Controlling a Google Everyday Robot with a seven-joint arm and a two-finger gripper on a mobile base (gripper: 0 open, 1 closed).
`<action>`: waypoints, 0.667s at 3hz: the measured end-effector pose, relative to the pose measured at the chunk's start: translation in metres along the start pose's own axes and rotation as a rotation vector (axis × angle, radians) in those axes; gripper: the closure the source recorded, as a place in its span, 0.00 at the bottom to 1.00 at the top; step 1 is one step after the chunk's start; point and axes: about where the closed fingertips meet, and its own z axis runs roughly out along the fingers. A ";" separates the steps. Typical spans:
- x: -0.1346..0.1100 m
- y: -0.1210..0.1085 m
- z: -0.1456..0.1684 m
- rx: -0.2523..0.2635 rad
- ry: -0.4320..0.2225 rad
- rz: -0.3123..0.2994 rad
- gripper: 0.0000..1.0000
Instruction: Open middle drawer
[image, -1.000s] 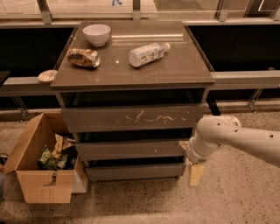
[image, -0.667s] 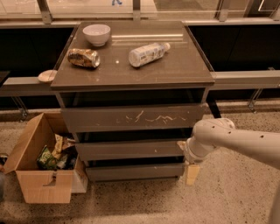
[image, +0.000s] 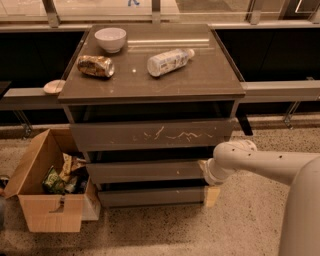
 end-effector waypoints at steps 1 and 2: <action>0.001 -0.017 0.011 0.046 -0.017 0.015 0.00; -0.003 -0.033 0.018 0.082 -0.027 0.016 0.00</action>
Offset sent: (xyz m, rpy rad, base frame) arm 0.0586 0.0128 -0.0095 0.0465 -0.1264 -0.0366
